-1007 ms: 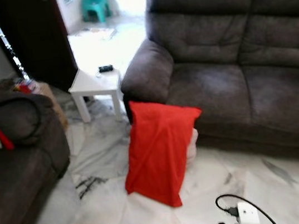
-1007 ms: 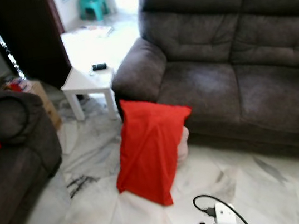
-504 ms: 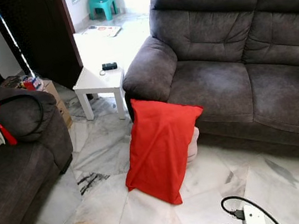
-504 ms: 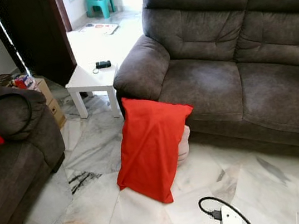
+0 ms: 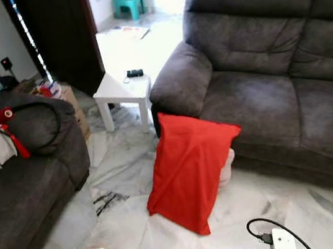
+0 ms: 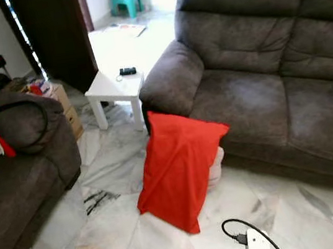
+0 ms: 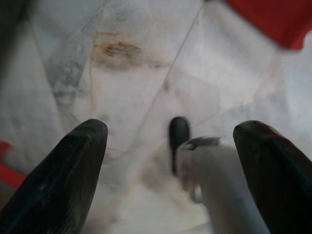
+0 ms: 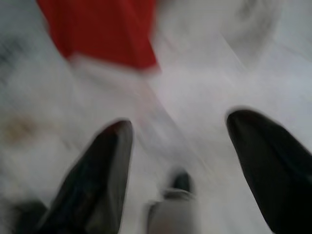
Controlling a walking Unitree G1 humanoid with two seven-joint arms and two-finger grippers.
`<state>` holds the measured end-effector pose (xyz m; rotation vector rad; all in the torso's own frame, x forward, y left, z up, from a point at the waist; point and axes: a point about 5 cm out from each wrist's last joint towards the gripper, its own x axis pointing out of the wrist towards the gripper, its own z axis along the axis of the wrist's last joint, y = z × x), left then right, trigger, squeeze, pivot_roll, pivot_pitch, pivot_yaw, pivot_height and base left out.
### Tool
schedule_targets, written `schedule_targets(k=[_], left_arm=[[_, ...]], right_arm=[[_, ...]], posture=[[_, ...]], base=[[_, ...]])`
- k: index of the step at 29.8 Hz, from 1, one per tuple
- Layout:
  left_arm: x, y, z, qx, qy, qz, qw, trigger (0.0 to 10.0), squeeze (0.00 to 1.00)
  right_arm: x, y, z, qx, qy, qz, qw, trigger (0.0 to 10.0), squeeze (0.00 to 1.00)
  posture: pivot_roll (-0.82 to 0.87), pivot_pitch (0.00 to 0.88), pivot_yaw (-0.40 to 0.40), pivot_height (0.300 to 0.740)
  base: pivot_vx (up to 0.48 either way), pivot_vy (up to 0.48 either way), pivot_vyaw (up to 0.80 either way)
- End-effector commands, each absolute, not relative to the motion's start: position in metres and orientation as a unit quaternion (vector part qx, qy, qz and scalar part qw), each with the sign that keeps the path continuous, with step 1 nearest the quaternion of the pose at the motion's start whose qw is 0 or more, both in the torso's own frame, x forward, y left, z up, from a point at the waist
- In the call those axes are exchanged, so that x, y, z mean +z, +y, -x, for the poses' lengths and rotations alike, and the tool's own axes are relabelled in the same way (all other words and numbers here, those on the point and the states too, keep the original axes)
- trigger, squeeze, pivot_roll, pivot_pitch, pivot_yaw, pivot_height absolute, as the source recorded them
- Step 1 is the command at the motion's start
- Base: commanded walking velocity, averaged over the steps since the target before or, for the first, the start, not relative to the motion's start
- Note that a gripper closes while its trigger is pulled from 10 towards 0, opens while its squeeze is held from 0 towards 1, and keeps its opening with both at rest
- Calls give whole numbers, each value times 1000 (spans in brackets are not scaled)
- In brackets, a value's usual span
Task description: Move the pillow to the sofa from floor
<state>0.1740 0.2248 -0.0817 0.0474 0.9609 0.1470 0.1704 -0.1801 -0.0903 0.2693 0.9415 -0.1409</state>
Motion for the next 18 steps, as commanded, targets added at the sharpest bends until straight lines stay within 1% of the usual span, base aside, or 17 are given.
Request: schedule_targets(k=[1,6,18], left_arm=[[-78,212,-187,56,445,-17,894,10000,0],[-77,210,-190,53,441,-16,896,10000,0],[-75,208,-194,52,435,-16,899,10000,0]], right_arm=[[-93,-195,-160,-89,462,-122,874,10000,0],[-93,-195,-160,-90,462,-119,874,10000,0],[-92,-196,-161,-88,458,-117,877,10000,0]], posture=[[-40,0,-69,740],[-40,0,-69,740],[-39,0,-70,740]], base=[[270,0,-800],[270,0,-729],[268,0,0]])
